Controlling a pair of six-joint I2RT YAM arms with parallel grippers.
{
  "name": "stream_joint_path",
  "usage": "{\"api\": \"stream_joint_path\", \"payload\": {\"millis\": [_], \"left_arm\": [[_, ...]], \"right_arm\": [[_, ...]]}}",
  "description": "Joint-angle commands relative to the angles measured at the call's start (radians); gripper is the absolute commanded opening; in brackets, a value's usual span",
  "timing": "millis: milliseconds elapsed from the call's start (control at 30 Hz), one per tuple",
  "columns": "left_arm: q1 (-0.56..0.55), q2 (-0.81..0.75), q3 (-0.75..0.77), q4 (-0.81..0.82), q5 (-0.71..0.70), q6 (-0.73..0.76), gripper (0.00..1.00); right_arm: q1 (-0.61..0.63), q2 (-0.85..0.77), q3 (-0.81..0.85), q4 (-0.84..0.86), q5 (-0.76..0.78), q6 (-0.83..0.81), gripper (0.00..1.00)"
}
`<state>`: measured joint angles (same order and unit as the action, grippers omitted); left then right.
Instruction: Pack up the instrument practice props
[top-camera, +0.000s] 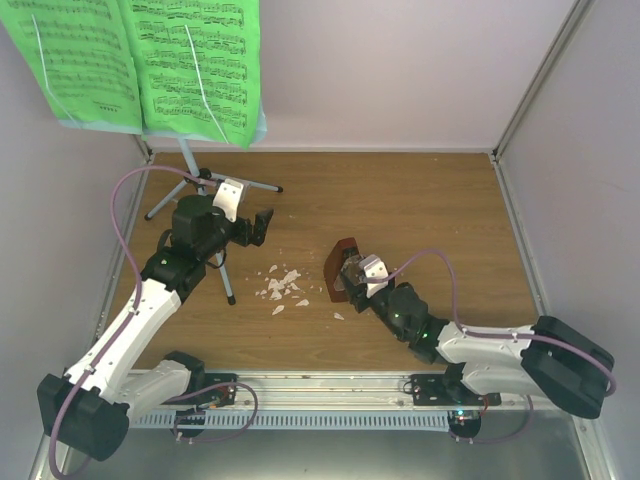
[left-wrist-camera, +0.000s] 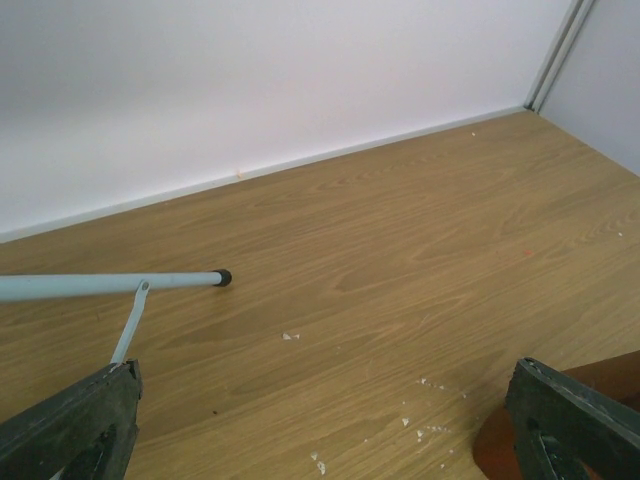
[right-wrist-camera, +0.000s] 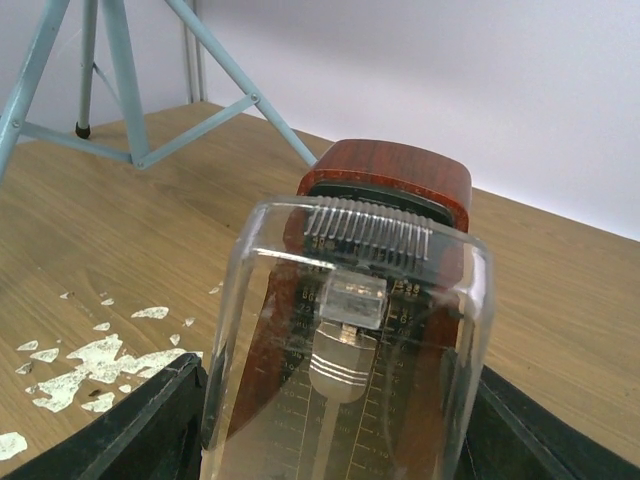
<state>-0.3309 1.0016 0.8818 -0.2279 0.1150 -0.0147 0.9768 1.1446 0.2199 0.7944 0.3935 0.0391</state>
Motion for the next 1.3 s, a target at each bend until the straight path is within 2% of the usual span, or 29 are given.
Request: {"api": "stream_joint_path", "payload": {"millis": [0,833,1267], "left_arm": [[0.005,0.0,-0.014,0.049,0.012,0.009,0.99],[0.005,-0.004,-0.017,0.051,0.018,0.031,0.99],[0.003,-0.008,-0.018,0.049,0.015,0.03,0.99]], "right_arm": [[0.01,0.028,-0.021,0.049,0.025,0.012,0.46],[0.009,0.135,-0.014,0.066,0.039,0.03,0.49],[0.01,0.095,0.005,-0.005,0.078,0.029,0.59]]}}
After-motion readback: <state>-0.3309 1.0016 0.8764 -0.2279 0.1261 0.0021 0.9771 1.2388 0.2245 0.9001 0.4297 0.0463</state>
